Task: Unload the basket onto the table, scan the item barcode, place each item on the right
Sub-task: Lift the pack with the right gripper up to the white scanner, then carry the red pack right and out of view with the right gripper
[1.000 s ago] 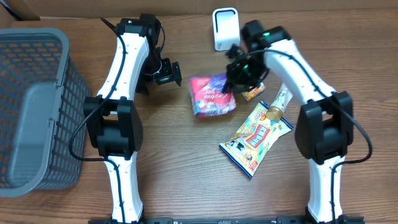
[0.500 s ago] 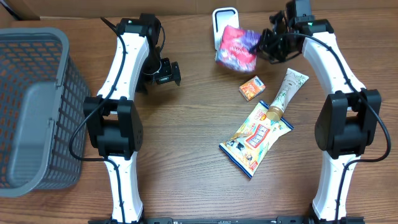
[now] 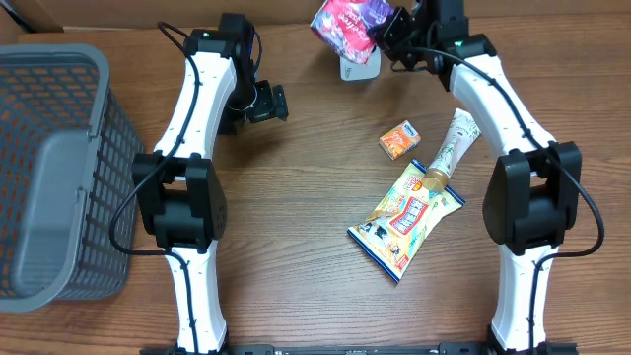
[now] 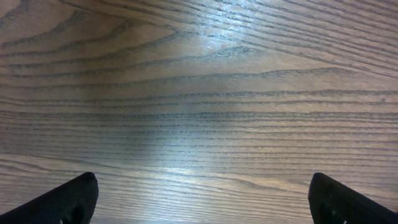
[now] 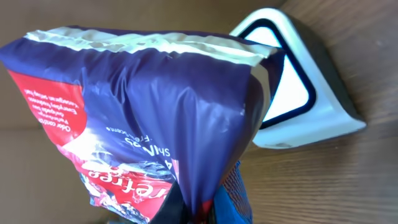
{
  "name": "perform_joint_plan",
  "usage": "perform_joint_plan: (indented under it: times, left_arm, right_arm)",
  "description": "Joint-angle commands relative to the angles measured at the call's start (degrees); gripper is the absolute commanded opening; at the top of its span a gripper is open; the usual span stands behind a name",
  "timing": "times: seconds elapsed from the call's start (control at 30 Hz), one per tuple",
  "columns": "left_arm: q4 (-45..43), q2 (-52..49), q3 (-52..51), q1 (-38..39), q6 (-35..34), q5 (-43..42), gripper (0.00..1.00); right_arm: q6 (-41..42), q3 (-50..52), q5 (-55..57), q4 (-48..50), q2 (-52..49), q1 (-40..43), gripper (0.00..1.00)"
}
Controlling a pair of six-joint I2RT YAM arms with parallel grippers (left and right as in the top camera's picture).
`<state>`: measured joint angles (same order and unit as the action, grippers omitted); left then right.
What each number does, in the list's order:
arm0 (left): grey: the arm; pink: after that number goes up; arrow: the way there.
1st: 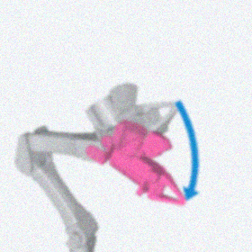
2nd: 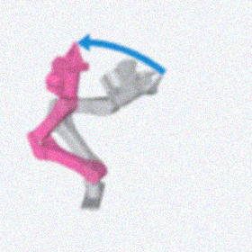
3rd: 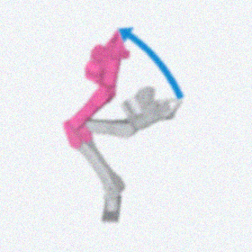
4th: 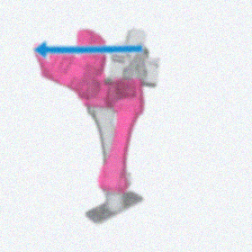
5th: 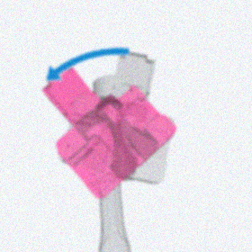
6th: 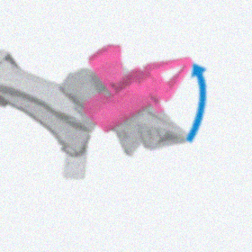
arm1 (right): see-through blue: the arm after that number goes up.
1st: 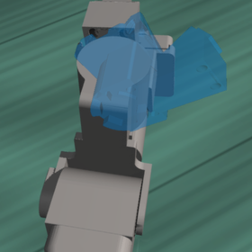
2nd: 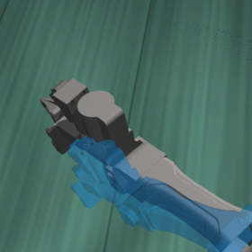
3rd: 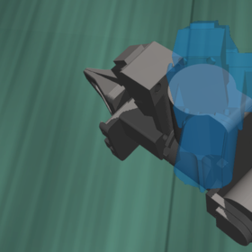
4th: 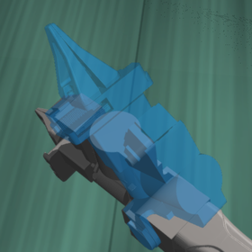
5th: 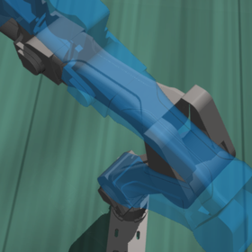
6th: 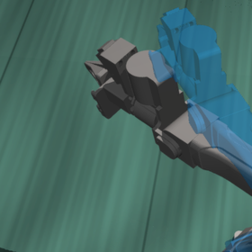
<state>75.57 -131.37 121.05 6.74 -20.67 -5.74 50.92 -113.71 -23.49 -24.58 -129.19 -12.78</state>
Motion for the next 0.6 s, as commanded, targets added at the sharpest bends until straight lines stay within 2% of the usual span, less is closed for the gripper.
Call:
perform_joint_plan:
  times: [0.0,0.33,0.57]
  left_arm:
    - [-0.02,0.22,0.17,0.02,-0.13,0.37,1.0]
    - [-0.02,0.22,0.17,0.02,-0.13,0.37,1.0]
    - [-0.02,0.22,0.17,0.02,-0.13,0.37,1.0]
  right_arm:
    - [8.09,-1.81,8.76,0.76,0.15,-1.6,0.04]
    - [8.07,-1.81,11.85,0.35,0.17,-2.54,0.04]
    - [4.87,-1.84,11.96,-1.53,4.61,2.27,0.04]
